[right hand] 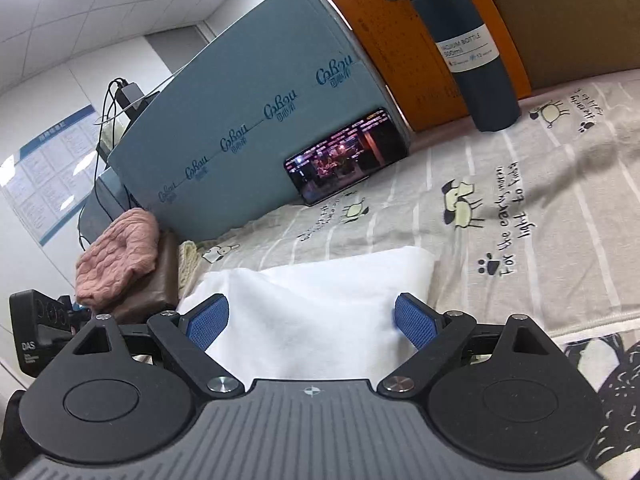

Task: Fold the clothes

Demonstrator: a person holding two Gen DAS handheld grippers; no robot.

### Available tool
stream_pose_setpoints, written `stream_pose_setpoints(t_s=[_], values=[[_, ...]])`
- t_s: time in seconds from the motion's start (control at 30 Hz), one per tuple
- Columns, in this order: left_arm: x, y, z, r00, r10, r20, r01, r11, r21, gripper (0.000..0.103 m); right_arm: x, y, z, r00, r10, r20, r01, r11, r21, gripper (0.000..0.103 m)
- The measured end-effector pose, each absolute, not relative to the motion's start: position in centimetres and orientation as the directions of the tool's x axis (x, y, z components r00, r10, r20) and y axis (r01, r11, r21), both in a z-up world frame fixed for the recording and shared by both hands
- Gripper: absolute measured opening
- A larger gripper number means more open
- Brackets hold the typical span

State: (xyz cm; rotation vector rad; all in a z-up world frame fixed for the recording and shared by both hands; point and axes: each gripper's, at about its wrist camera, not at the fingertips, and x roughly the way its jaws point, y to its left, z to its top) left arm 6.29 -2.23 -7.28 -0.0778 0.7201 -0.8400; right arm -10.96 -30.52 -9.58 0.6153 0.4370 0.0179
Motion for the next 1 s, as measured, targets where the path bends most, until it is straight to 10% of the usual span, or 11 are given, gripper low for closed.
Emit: stream_pose_setpoints(t_s=[0.17,0.33,0.53,0.83,1.0], values=[[4.7,-1.9,-6.6,0.665,-0.481,-0.571,0.558,0.828,-0.048,0.014,-11.6,-30.6,-9.1,0.921,0.14,-0.365,0.1,0.818,0.566,0.09],[1.5,-0.7,-4.5,0.695,-0.563,-0.448,0.595,0.799,-0.081,0.067,-12.2,-30.4,-8.7,0.936,0.162,-0.313,0.052,0.815,0.577,0.09],[-4.4,-2.5,-5.0,0.649,-0.61,-0.455,0.706,0.705,0.064,0.094,-11.8,-30.1,-8.8,0.922,0.209,-0.326,0.026,0.807,0.59,0.09],[-4.9,-2.5,-7.5,0.73,-0.431,-0.531,0.593,0.785,0.177,0.098,-11.7,-29.0,-9.2,0.911,0.171,-0.376,0.055,0.853,0.519,0.094],[-5.1,2.0,-5.7,0.708,-0.509,-0.49,0.551,0.832,-0.068,0.098,-12.2,-30.3,-9.6,0.934,0.094,-0.346,0.122,0.823,0.555,0.094]])
